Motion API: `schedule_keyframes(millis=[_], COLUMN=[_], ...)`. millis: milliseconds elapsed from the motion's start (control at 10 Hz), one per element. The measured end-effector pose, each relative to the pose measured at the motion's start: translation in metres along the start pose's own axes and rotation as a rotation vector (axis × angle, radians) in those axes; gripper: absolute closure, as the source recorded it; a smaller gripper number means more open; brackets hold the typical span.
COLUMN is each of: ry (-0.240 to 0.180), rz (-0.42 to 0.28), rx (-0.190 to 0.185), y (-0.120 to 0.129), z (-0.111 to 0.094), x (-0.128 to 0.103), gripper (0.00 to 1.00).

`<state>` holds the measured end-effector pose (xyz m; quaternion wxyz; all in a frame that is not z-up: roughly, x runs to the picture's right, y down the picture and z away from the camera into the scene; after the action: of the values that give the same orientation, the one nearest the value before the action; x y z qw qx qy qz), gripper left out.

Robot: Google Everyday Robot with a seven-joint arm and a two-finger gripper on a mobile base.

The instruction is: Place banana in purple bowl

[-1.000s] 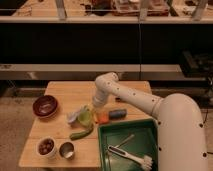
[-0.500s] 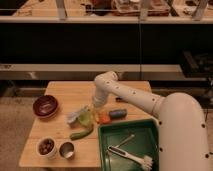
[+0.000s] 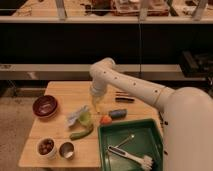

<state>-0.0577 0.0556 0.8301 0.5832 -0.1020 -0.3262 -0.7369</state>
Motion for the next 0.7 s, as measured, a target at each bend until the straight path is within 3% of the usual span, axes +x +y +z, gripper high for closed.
schedule_keyframes(millis=[200,500,600,700], ry=[0.032,0.072,0.094,0.105], rz=[-0.071,-0.186,-0.243,-0.273], rx=[0.084,0.214,0.28,0.31], y=[-0.028,-0.091,-0.126,-0.145], z=[-0.003,-0.001,0.001,0.001], x=[0.02,0.047,0.06,0.067], gripper=[1.0,1.0,1.0,1.0])
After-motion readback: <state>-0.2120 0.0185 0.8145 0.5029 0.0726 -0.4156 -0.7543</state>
